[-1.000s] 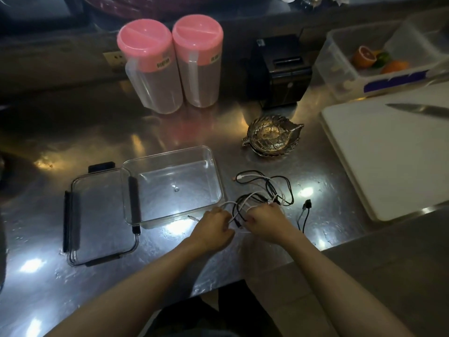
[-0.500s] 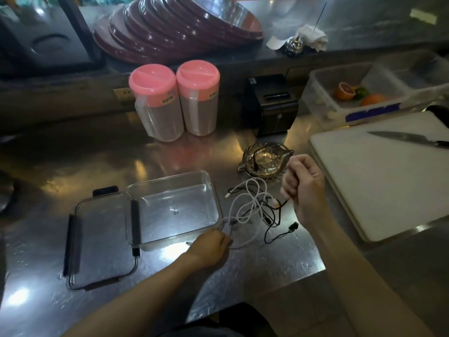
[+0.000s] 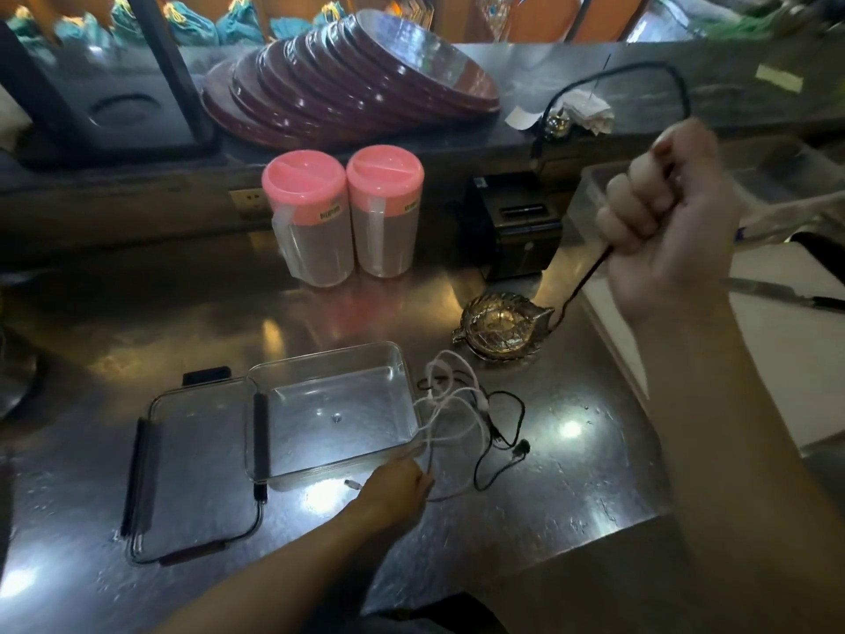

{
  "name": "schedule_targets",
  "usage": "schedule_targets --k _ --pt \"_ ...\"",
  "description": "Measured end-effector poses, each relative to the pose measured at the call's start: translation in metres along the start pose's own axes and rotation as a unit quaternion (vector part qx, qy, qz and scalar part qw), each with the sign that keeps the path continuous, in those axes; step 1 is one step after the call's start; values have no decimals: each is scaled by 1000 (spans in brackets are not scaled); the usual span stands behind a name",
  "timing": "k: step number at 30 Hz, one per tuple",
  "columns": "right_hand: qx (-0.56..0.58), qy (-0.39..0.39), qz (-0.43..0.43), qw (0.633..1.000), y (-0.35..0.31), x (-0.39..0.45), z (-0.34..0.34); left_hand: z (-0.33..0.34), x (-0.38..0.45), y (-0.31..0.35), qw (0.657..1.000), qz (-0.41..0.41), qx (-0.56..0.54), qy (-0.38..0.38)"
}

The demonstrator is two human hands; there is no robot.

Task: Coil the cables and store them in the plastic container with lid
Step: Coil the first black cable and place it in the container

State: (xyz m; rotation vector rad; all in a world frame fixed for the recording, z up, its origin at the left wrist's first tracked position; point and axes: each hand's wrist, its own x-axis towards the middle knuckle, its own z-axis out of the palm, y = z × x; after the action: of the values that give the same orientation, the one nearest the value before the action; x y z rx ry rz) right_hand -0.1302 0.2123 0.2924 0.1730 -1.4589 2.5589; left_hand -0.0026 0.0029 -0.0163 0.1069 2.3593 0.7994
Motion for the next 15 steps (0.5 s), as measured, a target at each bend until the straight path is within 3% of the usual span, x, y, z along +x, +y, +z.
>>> schedule_targets --k 4,11,13,14,15 --pt "-21 -18 -5 1000 -15 13 17 2 2 1 999 3 35 -7" --pt "-37 -49 49 997 21 0 28 -52 -17 45 998 55 31 -15" --pt "-21 -53 74 996 33 -7 31 -74 -27 64 986 65 -152 -31" --pt "-13 -52 89 995 40 -11 32 -84 -31 75 945 57 -314 -73" --pt "-4 -52 106 993 47 -16 33 -94 -34 85 864 50 -484 -131"
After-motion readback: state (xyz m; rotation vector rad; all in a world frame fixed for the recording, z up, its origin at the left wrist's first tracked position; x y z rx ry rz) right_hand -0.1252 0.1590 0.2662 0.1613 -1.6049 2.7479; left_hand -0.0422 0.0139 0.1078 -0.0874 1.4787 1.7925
